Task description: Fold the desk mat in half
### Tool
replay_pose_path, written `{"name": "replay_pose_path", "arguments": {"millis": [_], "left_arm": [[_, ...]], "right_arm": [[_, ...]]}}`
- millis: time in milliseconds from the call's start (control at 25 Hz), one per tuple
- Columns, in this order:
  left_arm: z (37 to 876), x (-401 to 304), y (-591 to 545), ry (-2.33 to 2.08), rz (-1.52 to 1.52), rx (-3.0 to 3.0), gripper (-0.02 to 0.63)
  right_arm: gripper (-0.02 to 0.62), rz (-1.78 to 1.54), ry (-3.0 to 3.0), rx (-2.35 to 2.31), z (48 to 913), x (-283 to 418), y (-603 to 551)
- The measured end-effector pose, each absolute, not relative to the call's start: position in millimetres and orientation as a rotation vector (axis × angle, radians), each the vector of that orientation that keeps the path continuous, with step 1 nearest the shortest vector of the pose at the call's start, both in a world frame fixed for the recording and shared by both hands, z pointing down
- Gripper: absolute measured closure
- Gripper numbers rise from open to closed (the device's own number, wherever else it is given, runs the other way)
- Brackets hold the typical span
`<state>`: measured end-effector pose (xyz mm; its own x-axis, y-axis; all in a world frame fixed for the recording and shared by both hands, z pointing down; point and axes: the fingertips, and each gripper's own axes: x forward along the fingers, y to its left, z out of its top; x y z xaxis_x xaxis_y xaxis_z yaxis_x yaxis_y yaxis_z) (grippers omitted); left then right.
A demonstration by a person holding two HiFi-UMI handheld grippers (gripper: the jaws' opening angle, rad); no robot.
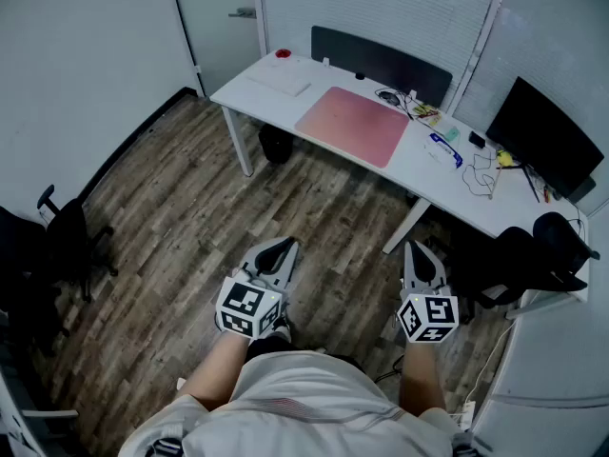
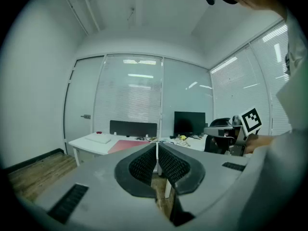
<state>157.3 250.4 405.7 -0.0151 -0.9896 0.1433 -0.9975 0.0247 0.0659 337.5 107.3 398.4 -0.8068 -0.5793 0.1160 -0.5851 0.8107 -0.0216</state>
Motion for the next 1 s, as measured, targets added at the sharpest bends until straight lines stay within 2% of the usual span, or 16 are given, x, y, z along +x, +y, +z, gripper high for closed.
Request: {"name": "replay_pose_path", "arguments": {"millis": [1000], "left_arm": [[421, 133, 250, -2.095, 0.127, 2.068, 0.584]], "right_arm": [[0.546, 0.091, -2.848, 0.956, 421, 309, 110]]}}
